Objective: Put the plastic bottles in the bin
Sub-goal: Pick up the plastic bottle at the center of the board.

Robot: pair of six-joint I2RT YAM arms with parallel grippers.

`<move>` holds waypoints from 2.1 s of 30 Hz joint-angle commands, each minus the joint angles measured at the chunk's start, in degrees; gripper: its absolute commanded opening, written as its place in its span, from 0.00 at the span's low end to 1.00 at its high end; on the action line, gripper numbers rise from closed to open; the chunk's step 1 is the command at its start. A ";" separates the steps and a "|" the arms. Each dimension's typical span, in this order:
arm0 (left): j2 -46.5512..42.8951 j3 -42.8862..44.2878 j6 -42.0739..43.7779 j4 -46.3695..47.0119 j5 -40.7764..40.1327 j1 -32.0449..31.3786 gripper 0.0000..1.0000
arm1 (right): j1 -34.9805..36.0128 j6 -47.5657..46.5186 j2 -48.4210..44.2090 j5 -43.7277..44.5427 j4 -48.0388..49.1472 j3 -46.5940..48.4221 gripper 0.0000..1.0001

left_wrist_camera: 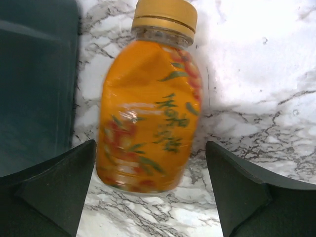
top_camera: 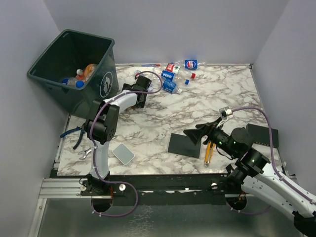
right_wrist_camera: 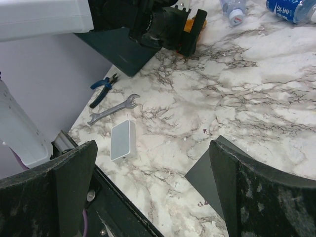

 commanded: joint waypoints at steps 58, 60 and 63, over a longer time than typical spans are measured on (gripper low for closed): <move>-48.33 -55.42 -37.25 94.41 47.01 -25.51 0.17 | -0.20 7.93 27.31 -7.70 35.40 7.67 0.66; -48.61 -55.40 -37.39 94.41 46.71 -25.59 0.25 | -0.22 7.69 27.19 -7.95 33.58 7.99 0.55; -49.33 -55.72 -37.49 93.95 46.28 -25.62 0.73 | -0.20 5.21 26.17 -9.21 30.95 8.30 0.41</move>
